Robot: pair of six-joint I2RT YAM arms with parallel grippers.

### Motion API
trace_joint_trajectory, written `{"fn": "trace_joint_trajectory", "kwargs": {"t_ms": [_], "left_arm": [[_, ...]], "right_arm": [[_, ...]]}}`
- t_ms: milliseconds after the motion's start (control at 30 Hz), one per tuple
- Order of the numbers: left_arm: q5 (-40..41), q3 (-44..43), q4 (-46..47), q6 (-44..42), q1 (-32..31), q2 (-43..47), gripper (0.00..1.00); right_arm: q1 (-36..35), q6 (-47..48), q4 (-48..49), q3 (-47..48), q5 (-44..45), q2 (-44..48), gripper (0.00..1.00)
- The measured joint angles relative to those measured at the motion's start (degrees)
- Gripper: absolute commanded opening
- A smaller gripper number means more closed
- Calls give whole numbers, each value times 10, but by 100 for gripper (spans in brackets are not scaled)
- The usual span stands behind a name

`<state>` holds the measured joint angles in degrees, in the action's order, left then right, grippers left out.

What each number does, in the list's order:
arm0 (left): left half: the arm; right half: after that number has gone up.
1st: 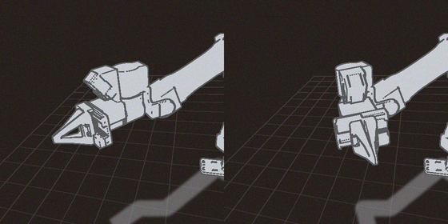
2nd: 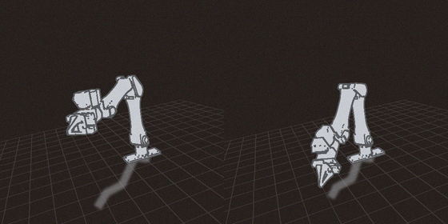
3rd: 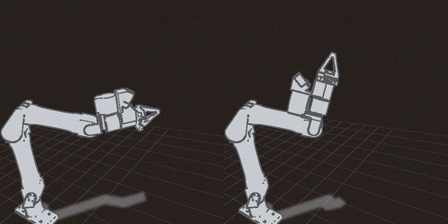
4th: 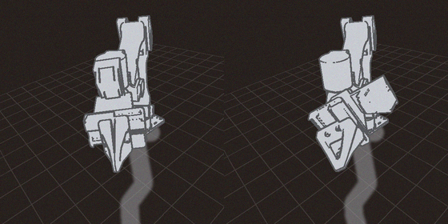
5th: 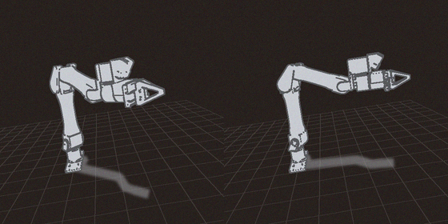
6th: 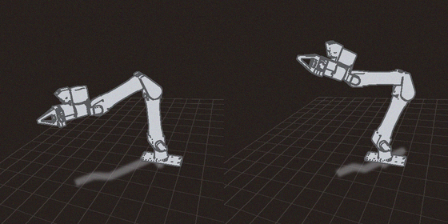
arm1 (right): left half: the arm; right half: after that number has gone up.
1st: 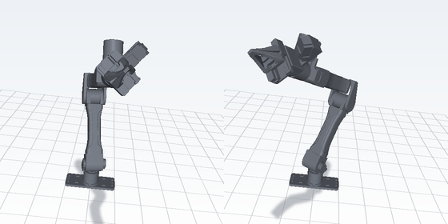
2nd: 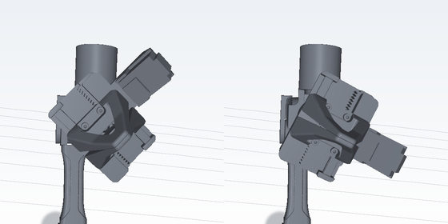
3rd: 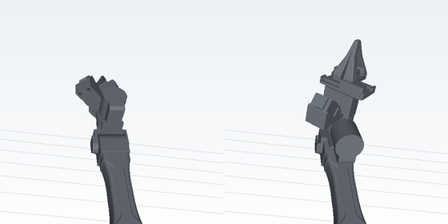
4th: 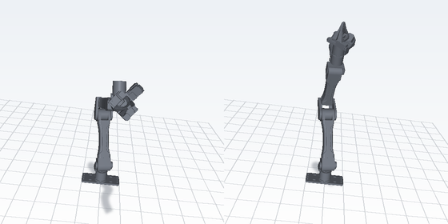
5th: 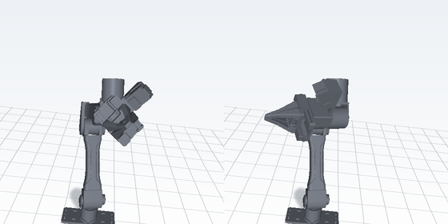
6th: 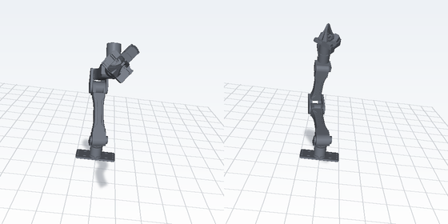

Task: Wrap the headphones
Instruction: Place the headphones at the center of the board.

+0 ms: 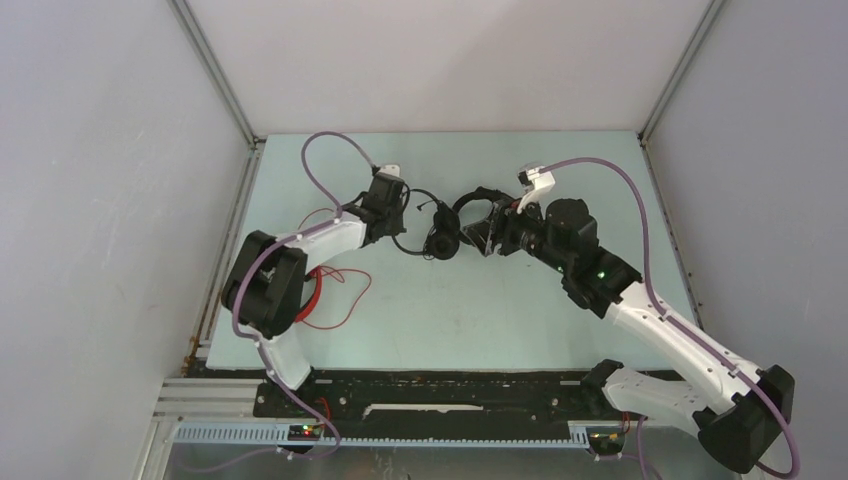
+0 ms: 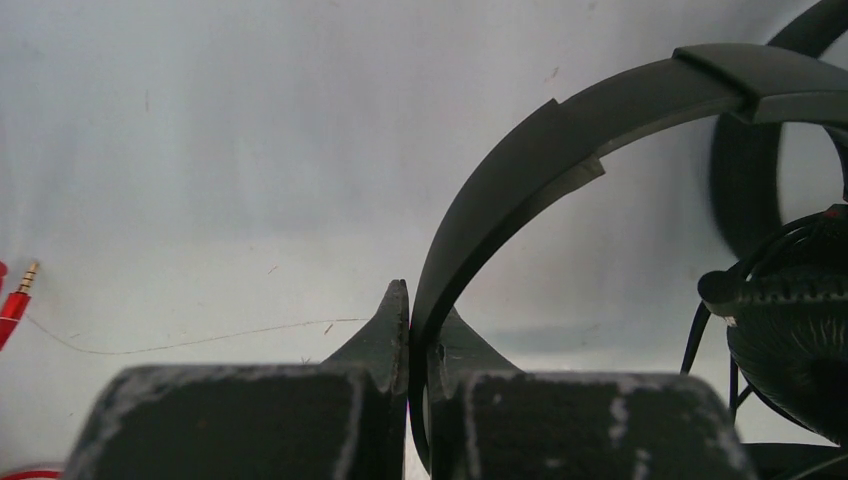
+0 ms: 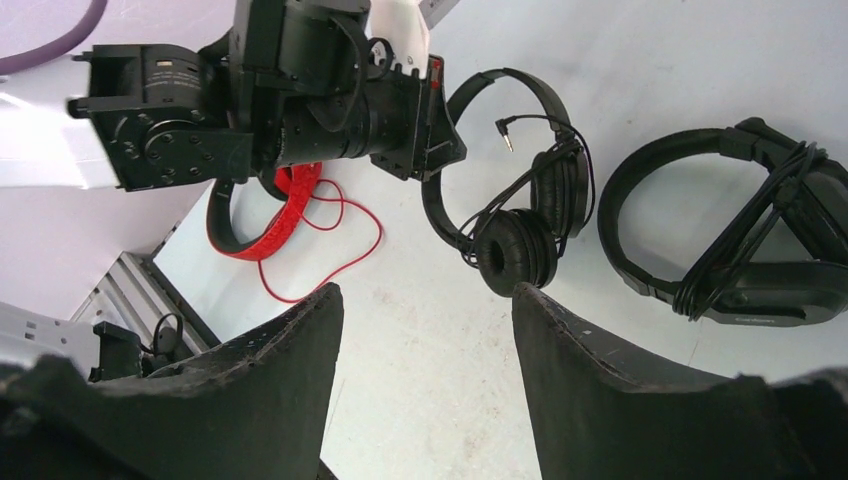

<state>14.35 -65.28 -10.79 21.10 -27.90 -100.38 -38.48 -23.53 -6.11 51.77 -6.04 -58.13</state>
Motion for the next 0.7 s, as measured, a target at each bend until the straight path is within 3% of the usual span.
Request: {"fn": "trace_joint_trajectory", "kwargs": {"t_ms": [167, 433, 700], "left_arm": [[-9, 0, 0, 6, 16, -37, 0], [-16, -1, -1, 10, 40, -67, 9], [-30, -7, -6, 14, 41, -79, 30]], "right_arm": [[5, 0, 1, -2, -2, -5, 65], [14, -5, 7, -2, -9, -37, 64], [15, -13, 21, -2, -19, -58, 63]]}}
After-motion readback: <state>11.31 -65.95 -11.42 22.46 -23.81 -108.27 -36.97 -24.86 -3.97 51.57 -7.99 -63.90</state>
